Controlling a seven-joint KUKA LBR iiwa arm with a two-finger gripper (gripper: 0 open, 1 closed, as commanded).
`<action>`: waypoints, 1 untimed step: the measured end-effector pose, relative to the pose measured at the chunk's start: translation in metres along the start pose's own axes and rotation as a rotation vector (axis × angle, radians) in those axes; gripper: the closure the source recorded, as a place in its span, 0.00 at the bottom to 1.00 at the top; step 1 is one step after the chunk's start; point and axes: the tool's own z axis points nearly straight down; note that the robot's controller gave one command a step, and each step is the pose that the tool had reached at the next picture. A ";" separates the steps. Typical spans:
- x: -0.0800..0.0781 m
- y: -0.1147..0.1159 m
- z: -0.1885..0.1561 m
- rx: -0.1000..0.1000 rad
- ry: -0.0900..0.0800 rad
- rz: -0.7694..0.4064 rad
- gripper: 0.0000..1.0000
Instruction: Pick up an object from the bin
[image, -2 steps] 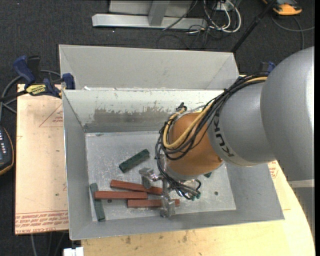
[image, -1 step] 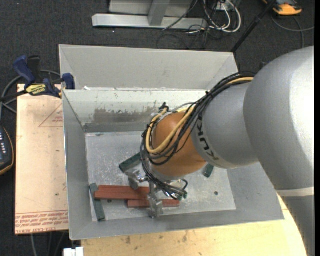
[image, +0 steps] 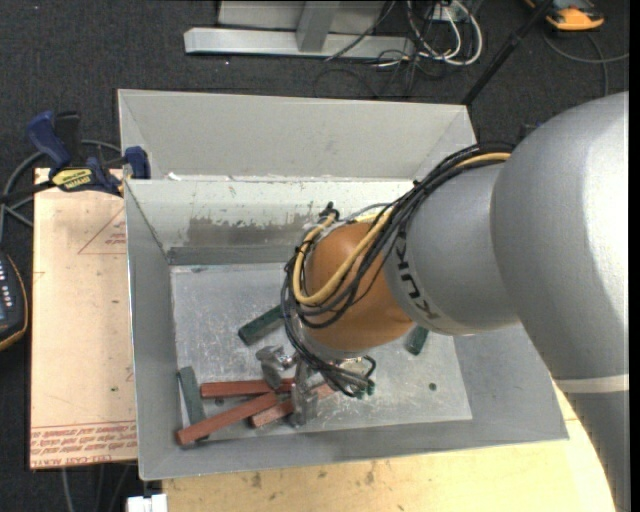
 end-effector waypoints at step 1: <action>-0.001 -0.015 -0.169 0.001 0.006 -0.022 1.00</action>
Offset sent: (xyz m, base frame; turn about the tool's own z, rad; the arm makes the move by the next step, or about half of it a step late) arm 0.0025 -0.0144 0.1645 -0.0250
